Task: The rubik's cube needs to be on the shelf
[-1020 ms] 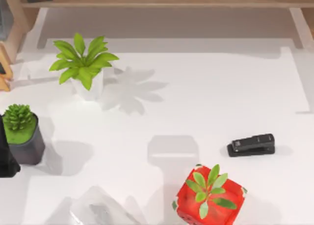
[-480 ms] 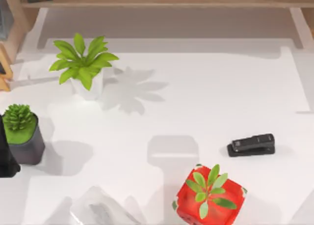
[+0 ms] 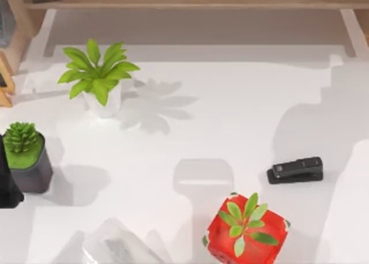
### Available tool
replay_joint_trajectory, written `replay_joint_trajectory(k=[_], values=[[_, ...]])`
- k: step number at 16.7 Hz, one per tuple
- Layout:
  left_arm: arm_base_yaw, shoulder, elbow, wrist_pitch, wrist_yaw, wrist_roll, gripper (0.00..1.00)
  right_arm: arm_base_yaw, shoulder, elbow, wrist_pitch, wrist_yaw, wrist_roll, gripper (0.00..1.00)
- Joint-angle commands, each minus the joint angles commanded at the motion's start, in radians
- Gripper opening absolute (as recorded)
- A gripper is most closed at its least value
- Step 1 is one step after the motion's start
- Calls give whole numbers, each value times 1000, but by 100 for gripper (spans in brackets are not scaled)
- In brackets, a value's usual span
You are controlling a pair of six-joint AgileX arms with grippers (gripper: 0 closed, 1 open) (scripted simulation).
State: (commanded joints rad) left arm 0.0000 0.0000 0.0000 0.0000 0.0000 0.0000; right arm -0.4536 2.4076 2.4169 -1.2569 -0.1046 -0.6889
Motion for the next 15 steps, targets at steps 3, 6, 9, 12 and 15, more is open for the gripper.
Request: replay_joint_trajectory(k=[3, 6, 9, 12, 15], values=[[0, 0, 0, 0, 0, 0, 100, 37, 36, -11, -92, -6, 62, 100], [0, 0, 0, 0, 0, 0, 100, 40, 42, -16, -102, -7, 69, 100], [0, 0, 0, 0, 0, 0, 100, 35, 40, -16, -101, -7, 68, 100], [0, 0, 0, 0, 0, 0, 100, 24, 44, -7, -109, -9, 55, 100], [0, 0, 0, 0, 0, 0, 100, -2, 63, 27, -128, -13, 28, 100]])
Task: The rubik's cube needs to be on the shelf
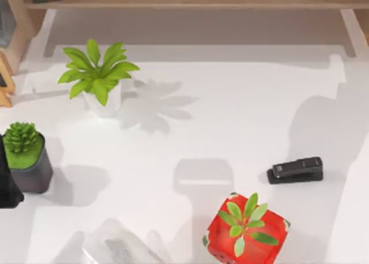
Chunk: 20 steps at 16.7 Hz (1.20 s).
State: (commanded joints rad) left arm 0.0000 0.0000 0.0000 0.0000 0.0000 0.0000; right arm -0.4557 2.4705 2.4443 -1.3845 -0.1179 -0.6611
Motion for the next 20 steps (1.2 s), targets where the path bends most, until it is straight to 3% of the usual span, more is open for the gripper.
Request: replay_joint_trajectory(k=[15, 20], values=[[0, 0, 0, 0, 0, 0, 100, 66, 50, -144, 199, 11, 66, 100], [0, 0, 0, 0, 0, 0, 100, 66, 50, -144, 199, 11, 66, 62]])
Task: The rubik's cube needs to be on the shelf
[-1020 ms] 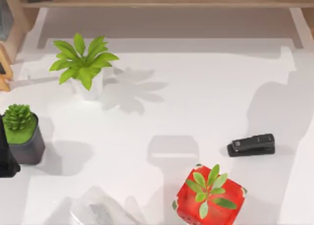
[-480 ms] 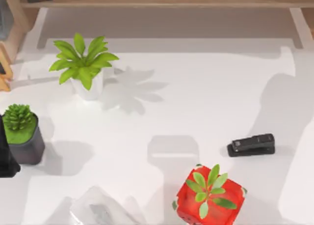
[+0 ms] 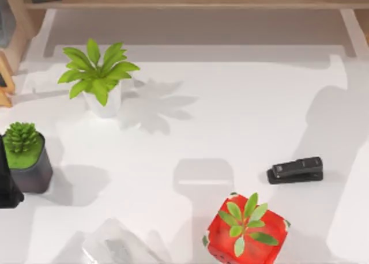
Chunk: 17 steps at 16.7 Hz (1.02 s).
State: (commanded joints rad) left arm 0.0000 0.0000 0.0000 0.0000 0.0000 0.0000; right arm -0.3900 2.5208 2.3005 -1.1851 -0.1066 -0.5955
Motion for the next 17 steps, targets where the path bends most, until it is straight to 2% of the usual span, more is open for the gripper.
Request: replay_joint_trajectory(k=[8, 17], values=[[0, 0, 0, 0, 0, 0, 100, 0, 0, 0, 0, 0, 0, 2], [0, 0, 0, 0, 0, 0, 100, -3, -1, 1, 0, 0, 1, 0]])
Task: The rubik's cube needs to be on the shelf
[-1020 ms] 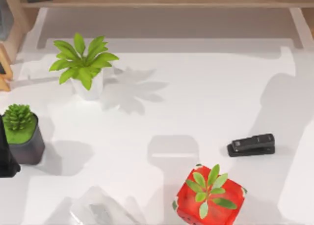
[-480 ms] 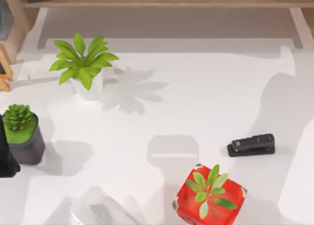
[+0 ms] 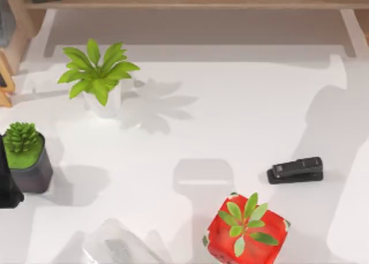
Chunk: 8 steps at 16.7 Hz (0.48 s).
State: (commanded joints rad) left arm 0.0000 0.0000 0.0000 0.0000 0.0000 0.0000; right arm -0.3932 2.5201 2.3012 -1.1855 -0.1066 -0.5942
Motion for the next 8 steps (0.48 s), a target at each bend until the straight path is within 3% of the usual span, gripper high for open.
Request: replay_joint_trajectory(k=[8], values=[[0, 0, 0, 0, 0, 0, 100, -16, -159, 99, -113, 35, 114, 0]])
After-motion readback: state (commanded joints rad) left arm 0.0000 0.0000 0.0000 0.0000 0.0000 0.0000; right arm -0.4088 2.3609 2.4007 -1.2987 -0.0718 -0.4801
